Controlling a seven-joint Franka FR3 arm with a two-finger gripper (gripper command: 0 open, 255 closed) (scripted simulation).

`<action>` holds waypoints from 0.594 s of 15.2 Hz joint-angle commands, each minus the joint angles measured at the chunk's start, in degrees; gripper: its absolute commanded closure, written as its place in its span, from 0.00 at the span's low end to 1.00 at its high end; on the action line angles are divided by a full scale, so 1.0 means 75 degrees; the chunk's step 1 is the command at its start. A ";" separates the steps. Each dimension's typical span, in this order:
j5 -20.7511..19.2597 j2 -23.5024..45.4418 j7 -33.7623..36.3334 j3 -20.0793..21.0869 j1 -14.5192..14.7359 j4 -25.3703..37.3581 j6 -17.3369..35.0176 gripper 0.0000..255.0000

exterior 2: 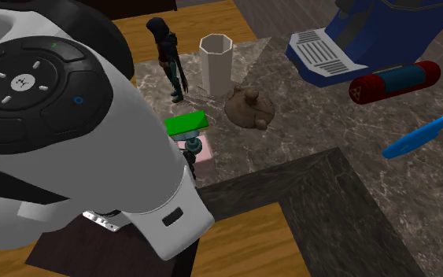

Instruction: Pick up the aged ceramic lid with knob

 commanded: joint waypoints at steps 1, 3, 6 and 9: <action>0.0000 0.0000 0.0000 0.0000 0.0000 0.0000 0.0000 0.00; 0.0225 0.0152 0.0173 0.0258 0.0194 -0.0057 0.0260 0.00; 0.0548 0.0433 0.0423 0.0645 0.0481 -0.0088 0.0661 0.00; 0.0846 0.0774 0.0659 0.1033 0.0755 -0.0053 0.1069 0.00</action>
